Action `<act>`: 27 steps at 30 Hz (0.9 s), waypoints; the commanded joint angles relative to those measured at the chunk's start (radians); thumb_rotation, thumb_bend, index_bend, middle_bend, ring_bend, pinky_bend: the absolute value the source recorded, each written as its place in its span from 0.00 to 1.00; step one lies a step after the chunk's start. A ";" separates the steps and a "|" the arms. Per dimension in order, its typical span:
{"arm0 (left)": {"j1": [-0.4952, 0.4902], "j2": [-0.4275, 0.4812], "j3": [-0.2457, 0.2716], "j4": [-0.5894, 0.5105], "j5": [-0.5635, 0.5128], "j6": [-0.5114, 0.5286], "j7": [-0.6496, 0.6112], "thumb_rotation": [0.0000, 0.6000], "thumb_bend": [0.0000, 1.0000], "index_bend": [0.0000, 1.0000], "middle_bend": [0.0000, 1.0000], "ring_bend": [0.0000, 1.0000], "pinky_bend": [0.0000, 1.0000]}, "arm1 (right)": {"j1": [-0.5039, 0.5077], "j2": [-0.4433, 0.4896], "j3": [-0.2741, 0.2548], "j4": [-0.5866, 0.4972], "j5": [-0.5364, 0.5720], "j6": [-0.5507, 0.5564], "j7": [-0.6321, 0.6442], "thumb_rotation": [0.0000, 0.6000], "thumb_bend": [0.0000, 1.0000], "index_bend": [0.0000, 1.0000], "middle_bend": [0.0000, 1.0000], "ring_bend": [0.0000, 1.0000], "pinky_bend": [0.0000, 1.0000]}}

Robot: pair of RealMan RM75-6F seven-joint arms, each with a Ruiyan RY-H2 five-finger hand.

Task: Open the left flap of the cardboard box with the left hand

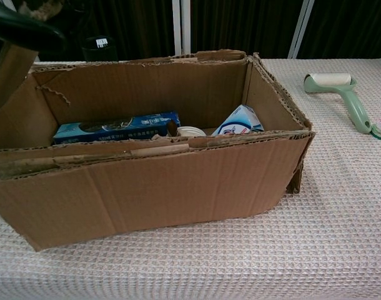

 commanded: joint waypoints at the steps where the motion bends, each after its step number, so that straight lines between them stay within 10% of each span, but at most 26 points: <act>1: 0.052 0.046 0.016 -0.011 0.060 0.058 -0.048 0.00 0.00 0.68 0.51 0.11 0.20 | 0.002 0.017 0.007 -0.028 -0.007 0.010 -0.021 0.98 0.20 0.00 0.00 0.00 0.00; 27: 0.388 0.044 0.109 0.374 0.243 0.464 -0.583 0.00 0.00 0.69 0.54 0.11 0.20 | 0.009 0.006 0.008 -0.077 -0.011 0.005 -0.098 0.98 0.20 0.00 0.00 0.00 0.00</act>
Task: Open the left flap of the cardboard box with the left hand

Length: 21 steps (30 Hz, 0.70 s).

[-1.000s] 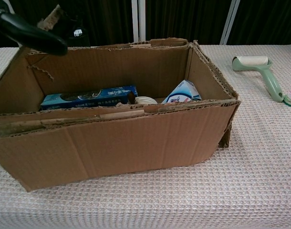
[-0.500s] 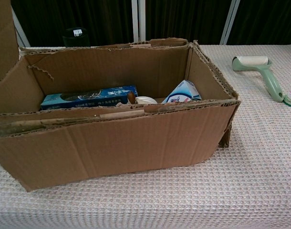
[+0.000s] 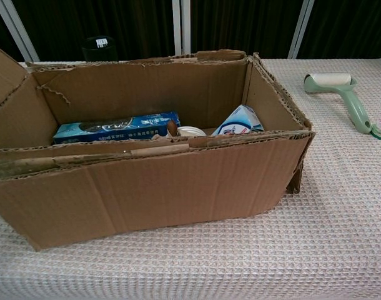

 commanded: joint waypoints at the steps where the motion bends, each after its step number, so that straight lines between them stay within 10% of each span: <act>1: 0.053 -0.032 0.005 0.076 -0.004 0.080 -0.082 0.00 0.00 0.69 0.54 0.11 0.20 | -0.001 -0.001 -0.002 0.004 -0.002 0.002 -0.001 0.98 0.20 0.00 0.00 0.00 0.00; 8: 0.115 -0.033 -0.016 0.143 -0.056 0.170 -0.169 0.00 0.00 0.65 0.49 0.11 0.20 | -0.009 -0.005 -0.016 0.012 -0.008 -0.002 -0.023 0.98 0.21 0.00 0.00 0.00 0.00; 13: 0.170 -0.099 -0.041 0.192 -0.149 0.218 -0.130 0.00 0.00 0.20 0.15 0.09 0.20 | -0.035 -0.045 -0.047 0.064 -0.012 0.001 -0.211 0.98 0.25 0.00 0.00 0.00 0.00; 21: 0.290 -0.225 -0.042 0.340 -0.240 0.314 -0.038 0.00 0.00 0.09 0.09 0.06 0.19 | -0.170 -0.151 -0.098 0.168 0.079 0.091 -0.509 0.98 0.27 0.00 0.00 0.00 0.00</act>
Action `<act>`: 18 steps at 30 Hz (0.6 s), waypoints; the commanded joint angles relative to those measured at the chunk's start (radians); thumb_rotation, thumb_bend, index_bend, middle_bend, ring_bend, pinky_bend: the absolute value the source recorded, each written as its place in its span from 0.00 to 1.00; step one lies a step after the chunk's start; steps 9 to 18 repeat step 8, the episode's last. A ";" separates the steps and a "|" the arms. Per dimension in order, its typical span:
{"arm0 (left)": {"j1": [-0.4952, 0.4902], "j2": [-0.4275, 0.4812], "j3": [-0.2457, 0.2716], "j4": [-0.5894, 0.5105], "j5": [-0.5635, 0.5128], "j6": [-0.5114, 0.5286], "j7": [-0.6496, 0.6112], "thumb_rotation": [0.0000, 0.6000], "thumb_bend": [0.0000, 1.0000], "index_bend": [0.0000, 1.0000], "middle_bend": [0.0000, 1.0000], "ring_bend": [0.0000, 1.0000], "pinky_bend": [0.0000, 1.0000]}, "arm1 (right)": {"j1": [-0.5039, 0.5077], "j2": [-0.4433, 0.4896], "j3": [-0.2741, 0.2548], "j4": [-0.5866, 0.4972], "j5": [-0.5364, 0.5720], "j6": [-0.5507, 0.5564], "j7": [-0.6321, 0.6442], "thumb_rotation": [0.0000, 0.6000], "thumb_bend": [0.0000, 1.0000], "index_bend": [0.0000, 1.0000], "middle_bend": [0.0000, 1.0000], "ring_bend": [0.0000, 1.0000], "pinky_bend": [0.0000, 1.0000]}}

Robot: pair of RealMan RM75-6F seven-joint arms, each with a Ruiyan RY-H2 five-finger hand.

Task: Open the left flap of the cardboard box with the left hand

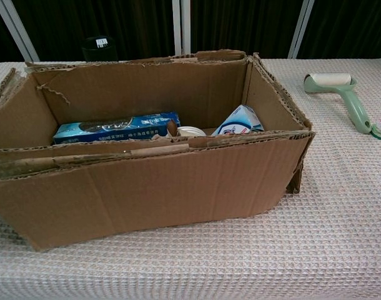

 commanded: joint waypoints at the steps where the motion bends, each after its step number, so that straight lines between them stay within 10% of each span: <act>1: 0.061 -0.038 0.013 0.066 -0.038 0.034 0.031 0.00 0.00 0.09 0.09 0.06 0.19 | -0.105 -0.082 -0.043 0.095 0.067 0.069 -0.122 0.98 0.27 0.00 0.00 0.00 0.00; 18: 0.136 -0.105 0.047 0.168 -0.028 0.063 -0.004 0.00 0.00 0.09 0.10 0.06 0.19 | -0.190 -0.168 -0.063 0.262 0.090 0.130 -0.016 0.98 0.29 0.00 0.00 0.00 0.00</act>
